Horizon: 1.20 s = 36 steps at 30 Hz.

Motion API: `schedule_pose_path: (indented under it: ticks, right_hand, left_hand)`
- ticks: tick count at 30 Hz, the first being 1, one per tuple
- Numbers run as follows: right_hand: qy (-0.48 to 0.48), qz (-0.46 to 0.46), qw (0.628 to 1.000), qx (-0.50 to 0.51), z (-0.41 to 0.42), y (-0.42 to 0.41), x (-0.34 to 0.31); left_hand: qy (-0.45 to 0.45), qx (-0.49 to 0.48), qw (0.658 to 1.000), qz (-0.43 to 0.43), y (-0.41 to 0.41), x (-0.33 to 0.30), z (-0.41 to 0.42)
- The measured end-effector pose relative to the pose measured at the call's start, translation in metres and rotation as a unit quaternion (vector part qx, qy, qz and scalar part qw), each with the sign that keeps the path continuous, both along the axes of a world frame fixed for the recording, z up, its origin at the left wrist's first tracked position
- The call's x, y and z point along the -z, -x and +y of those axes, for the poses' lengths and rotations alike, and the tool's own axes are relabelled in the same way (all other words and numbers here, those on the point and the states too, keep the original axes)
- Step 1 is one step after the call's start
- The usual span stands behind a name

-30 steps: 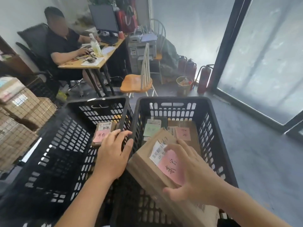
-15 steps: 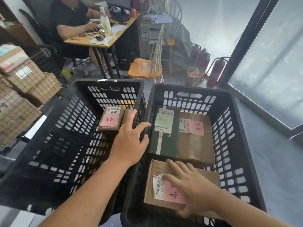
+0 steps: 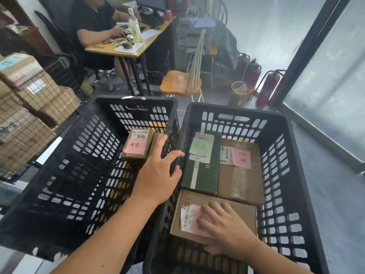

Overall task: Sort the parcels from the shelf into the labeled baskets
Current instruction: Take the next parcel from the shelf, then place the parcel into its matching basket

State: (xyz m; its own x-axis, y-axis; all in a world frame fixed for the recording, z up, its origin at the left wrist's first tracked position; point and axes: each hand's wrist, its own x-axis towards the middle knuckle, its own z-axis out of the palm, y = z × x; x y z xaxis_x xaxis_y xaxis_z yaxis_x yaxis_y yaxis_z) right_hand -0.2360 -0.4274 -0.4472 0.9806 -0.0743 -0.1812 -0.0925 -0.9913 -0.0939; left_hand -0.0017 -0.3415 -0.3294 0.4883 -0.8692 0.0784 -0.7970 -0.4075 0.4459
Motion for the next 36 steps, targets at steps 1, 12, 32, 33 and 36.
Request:
schedule_pose_path:
  ticks: [1, 12, 32, 33, 36]
  right_hand:
    - [0.008, -0.001, 1.0, -0.008, -0.001, 0.0, -0.001]
    - [0.003, -0.119, 0.991, 0.056, -0.016, 0.001, -0.077]
    - [-0.124, -0.271, 0.943, -0.144, 0.098, -0.161, -0.282]
    - [-0.127, -0.27, 0.941, -0.161, 0.118, -0.166, -0.287]
    - [-0.13, -0.266, 0.933, -0.206, 0.178, -0.179, -0.303]
  left_hand:
    - [-0.002, 0.0, 1.0, 0.0, 0.0, -0.001, 0.0]
    - [-0.054, -0.022, 0.995, -0.085, 0.006, -0.007, 0.002]
    - [0.058, -0.353, 0.923, -0.144, 0.037, -0.16, 0.235]
    - [0.064, -0.37, 0.915, -0.147, 0.04, -0.164, 0.256]
    - [0.086, -0.414, 0.891, -0.165, 0.05, -0.174, 0.32]
